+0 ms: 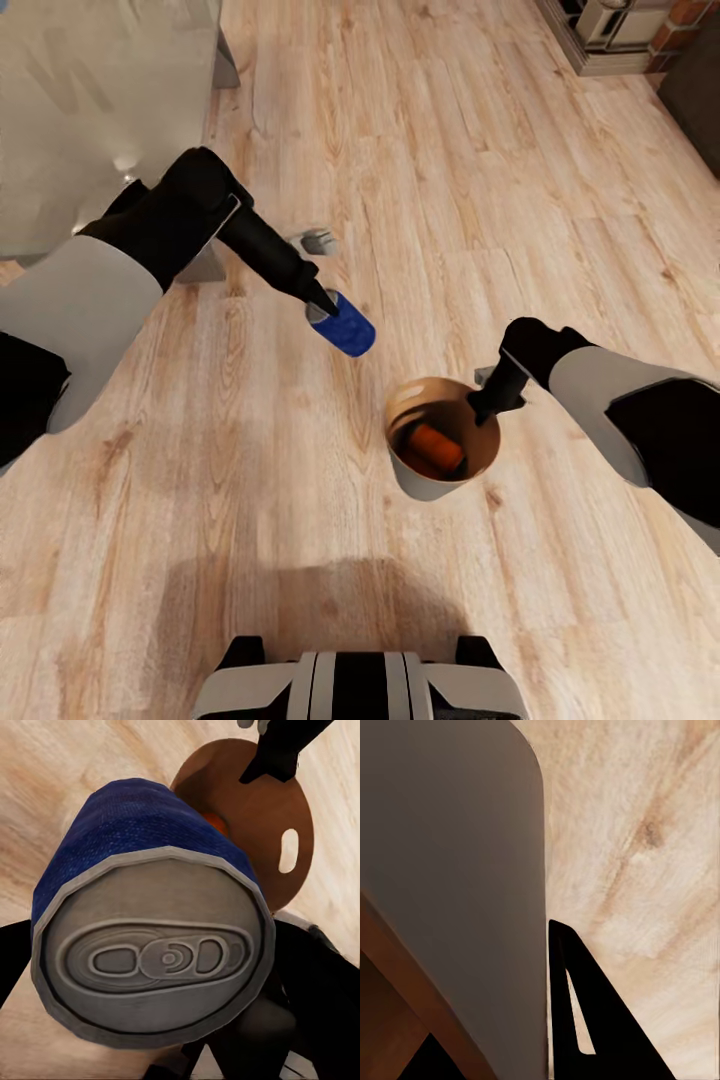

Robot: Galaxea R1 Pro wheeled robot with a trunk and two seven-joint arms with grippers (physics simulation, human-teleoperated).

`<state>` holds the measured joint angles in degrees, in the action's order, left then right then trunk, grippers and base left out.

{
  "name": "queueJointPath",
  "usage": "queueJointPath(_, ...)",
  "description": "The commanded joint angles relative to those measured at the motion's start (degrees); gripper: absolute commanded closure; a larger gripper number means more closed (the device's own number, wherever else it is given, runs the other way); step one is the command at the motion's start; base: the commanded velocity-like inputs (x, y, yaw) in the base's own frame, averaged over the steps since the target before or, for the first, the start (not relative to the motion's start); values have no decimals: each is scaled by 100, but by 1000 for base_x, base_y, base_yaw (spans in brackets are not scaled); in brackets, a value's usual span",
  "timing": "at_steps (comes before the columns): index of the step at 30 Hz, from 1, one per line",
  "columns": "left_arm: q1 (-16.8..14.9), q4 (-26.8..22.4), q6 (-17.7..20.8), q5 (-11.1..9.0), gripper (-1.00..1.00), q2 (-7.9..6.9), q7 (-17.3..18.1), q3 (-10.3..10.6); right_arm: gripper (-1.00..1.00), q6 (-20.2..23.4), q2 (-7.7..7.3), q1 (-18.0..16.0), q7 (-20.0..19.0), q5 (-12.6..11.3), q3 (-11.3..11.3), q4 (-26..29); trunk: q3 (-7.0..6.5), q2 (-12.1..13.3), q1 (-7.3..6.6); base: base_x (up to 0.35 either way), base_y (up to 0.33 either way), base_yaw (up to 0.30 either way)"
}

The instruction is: Put the three can of soda from the living room inside the tash can in the kitchen.

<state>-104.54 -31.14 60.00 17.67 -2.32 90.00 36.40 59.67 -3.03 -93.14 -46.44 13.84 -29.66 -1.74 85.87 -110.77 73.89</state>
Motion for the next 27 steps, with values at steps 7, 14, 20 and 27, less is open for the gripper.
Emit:
queueJointPath(7, 21, -14, 0, 22, 100, 370, 0, 124, 100, 33, 506, -3, 12, -66, 30, -33, -126, 282, -154, 0, 0, 0)
queueJointPath(14, 73, -22, 0, 31, 100, 576, 0, 130, 100, 33, 751, -13, 26, -66, 31, -50, -126, 282, -154, 0, 0, 0)
queueJointPath(20, 243, -24, 0, 34, 100, 700, 0, 379, 100, 33, 905, -32, 53, -57, 31, -60, -126, 282, -154, 0, 0, 0)
queueJointPath(27, 776, -34, 0, 283, 100, 831, 0, 573, 100, 33, 1025, -48, 64, -57, 31, -65, -126, 282, -154, 0, 0, 0)
